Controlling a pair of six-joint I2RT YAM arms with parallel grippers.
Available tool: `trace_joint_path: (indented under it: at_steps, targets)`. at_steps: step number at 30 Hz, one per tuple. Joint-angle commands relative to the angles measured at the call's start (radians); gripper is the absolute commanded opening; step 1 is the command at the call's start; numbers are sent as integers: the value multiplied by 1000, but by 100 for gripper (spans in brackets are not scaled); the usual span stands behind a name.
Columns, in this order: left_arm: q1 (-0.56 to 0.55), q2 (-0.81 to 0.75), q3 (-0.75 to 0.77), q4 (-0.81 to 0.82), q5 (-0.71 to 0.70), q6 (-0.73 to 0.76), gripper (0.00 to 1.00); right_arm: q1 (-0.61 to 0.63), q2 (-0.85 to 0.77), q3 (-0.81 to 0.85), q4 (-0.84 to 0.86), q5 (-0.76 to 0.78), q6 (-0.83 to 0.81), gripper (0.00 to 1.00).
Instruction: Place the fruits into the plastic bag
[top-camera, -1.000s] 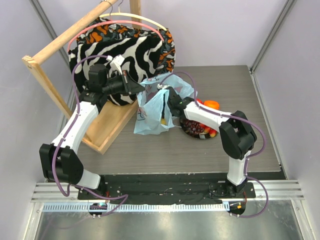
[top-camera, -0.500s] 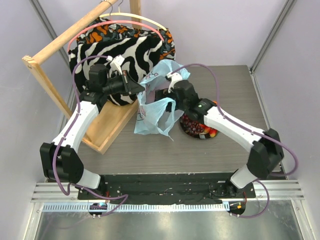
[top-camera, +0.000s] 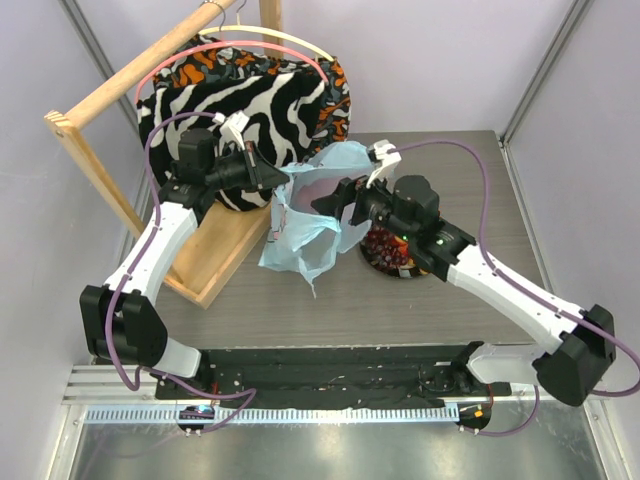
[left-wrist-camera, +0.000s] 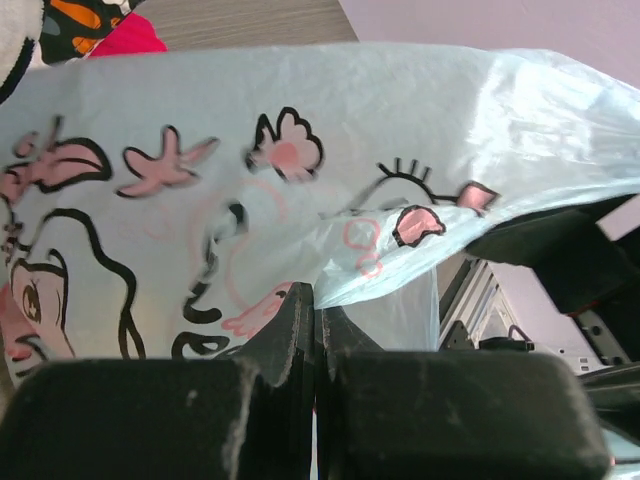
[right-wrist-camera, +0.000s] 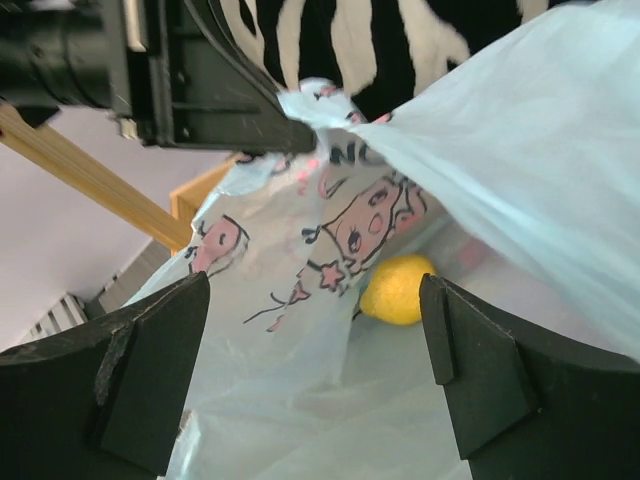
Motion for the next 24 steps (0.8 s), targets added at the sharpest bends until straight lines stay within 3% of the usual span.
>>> trace_joint_path:
  at_steps: [1,8,13,16,24]
  targets:
    - [6,-6,17,15,0,3,0,2,-103,-23,137,127,23,94]
    - [6,-6,15,15,-2,9,0,2,-241,-98,232,207,24,96]
    - [4,-6,15,14,1,6,0,-1,-229,-72,192,189,29,96]
    - [6,-7,15,16,0,6,0,-1,-187,-57,177,137,44,96]
    - [6,-10,12,22,1,5,0,11,-1,-6,246,-172,185,94]
